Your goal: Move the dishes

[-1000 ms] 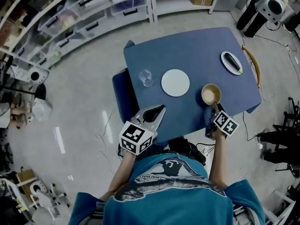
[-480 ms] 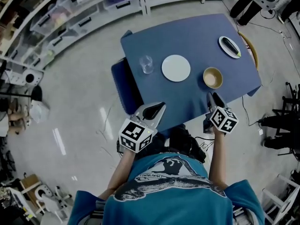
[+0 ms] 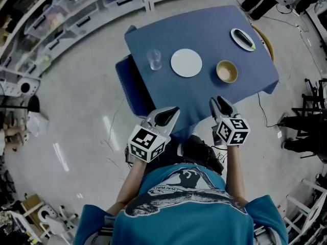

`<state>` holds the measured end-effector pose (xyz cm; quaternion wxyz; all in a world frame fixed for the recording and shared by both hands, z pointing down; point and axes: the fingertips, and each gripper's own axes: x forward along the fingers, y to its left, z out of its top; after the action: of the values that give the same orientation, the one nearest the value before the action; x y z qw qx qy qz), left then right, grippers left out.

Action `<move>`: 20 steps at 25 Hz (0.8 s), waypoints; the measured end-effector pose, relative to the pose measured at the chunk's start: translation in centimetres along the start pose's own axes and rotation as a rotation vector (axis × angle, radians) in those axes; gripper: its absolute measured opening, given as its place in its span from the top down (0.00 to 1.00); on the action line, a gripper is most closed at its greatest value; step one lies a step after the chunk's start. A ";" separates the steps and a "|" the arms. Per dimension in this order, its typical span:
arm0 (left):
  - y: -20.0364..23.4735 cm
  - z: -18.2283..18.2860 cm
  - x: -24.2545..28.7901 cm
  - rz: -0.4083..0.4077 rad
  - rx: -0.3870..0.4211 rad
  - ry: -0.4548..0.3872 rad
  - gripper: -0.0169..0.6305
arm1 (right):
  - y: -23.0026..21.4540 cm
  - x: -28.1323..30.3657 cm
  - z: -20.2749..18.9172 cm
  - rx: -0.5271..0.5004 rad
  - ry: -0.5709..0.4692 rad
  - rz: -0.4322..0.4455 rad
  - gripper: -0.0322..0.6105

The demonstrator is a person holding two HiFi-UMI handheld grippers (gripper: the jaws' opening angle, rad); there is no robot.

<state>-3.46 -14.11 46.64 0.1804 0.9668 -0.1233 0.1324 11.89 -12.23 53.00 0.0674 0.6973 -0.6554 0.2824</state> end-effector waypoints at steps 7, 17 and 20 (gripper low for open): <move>-1.5 0.4 -0.7 0.041 0.006 -0.040 0.95 | 2.7 -1.4 -0.4 -0.056 0.001 0.088 0.81; -7.9 -2.4 -1.6 0.089 0.000 -0.033 0.95 | 4.2 -7.4 -3.4 -0.141 0.006 0.176 0.89; -10.3 -3.2 -1.9 0.095 0.001 -0.033 0.95 | 4.5 -9.4 -4.0 -0.151 -0.003 0.203 0.93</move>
<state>-2.98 -3.21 45.71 0.1713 0.9620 -0.1717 0.1251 6.56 -2.73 50.58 0.0897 0.6207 -0.7421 0.2365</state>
